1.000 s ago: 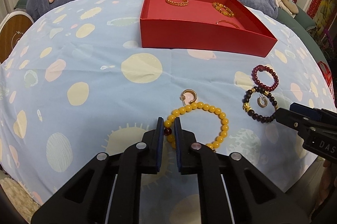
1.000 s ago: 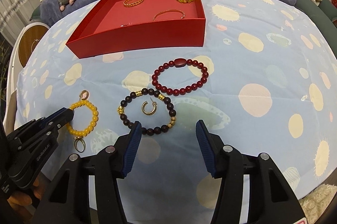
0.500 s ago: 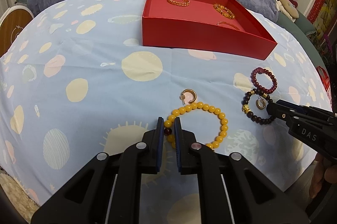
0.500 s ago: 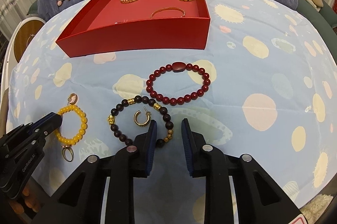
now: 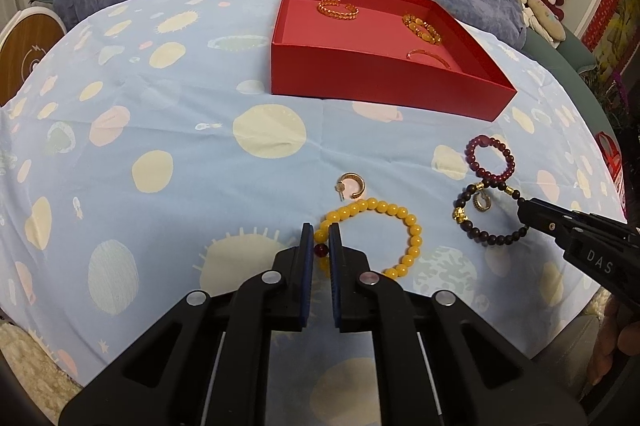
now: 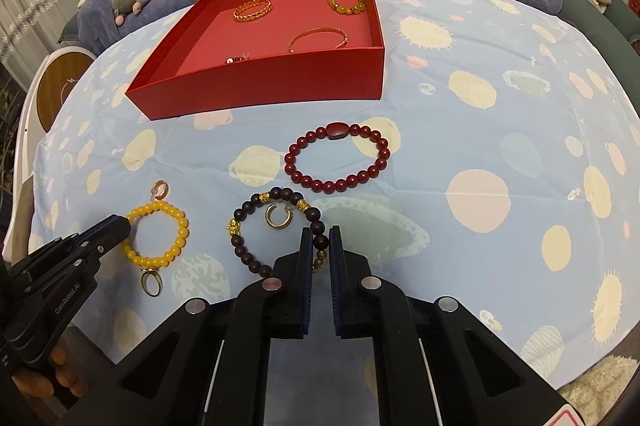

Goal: Organize jewelry
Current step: 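Lower the left gripper onto the yellow amber bracelet while the right gripper reaches the dark gold-spacer bracelet, then carry the amber and dark bracelets into the red box and open both grippers, then lower the right gripper onto the dark red bead bracelet and grasp it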

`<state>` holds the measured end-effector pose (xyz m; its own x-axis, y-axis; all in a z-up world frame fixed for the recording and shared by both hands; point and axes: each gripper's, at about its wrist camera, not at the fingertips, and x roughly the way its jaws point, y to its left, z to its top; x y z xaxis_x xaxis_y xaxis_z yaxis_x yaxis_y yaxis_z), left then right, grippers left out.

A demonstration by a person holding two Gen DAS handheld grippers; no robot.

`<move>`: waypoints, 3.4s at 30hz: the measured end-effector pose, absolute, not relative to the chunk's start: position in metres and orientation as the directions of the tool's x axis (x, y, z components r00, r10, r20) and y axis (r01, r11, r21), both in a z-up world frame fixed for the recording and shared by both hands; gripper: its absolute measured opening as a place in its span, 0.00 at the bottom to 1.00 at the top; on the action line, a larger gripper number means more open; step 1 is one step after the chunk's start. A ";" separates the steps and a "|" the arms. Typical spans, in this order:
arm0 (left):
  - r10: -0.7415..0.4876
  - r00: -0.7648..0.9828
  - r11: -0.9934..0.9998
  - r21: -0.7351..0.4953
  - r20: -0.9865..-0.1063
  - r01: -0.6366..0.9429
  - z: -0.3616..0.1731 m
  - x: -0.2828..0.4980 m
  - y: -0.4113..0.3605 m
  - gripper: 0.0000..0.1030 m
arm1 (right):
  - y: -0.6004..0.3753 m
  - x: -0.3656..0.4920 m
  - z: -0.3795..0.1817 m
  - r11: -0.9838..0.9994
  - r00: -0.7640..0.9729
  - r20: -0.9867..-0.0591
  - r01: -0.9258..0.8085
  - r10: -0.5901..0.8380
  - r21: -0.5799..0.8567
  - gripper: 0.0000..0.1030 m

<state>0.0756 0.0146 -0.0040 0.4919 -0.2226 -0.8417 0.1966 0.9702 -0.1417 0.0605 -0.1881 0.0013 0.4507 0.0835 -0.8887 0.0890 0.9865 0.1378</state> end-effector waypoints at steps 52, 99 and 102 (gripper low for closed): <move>-0.356 0.615 0.919 -0.143 -0.703 0.369 0.131 0.203 -0.043 0.07 | -0.189 0.178 0.115 0.977 0.629 -0.751 -0.069 0.200 0.202 0.08; -0.250 0.603 0.963 -0.129 -0.757 0.238 0.089 0.201 -0.020 0.55 | -0.229 0.148 0.075 0.989 0.602 -0.797 0.080 0.052 0.125 0.40; -0.247 0.595 0.962 -0.122 -0.765 0.244 0.086 0.181 -0.020 0.55 | -0.226 0.125 0.073 0.991 0.595 -0.803 0.083 0.037 0.107 0.40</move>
